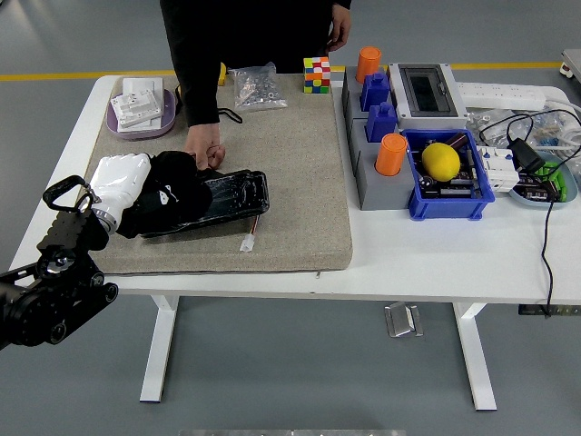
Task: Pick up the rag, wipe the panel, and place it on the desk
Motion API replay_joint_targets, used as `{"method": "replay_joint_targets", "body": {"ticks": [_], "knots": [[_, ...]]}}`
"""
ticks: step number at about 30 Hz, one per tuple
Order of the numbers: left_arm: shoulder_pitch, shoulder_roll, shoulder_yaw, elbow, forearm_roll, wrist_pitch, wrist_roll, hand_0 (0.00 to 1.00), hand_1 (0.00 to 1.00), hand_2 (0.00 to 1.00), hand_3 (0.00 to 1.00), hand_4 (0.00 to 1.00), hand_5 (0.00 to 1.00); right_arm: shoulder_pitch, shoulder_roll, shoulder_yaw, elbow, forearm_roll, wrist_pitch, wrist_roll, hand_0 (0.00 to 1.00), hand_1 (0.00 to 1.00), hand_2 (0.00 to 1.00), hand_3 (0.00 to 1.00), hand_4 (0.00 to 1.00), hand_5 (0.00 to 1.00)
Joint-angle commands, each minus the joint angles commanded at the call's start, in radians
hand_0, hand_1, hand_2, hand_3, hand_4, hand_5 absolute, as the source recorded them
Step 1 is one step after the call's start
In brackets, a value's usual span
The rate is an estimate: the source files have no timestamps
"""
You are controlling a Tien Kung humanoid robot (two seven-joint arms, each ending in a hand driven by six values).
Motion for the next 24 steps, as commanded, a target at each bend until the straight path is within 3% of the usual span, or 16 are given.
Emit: {"method": "replay_joint_targets", "body": {"ticks": [14, 24], "knots": [[0.025, 0.022, -0.069, 0.021, 0.021, 0.005, -0.004, 0.211, 0.130, 0.460, 0.392, 0.323, 0.002, -0.002, 0.005, 0.011, 0.000, -0.010, -0.001, -0.005, 0.722, 0.643, 0.682, 0.584, 0.974, 0.548], [0.068, 0.034, -0.155, 0.059, 0.035, 0.012, -0.013, 0.211, 0.131, 0.460, 0.392, 0.324, 0.002, -0.003, 0.004, 0.016, 0.000, -0.013, 0.000, -0.008, 0.721, 0.643, 0.682, 0.584, 0.973, 0.547]]}}
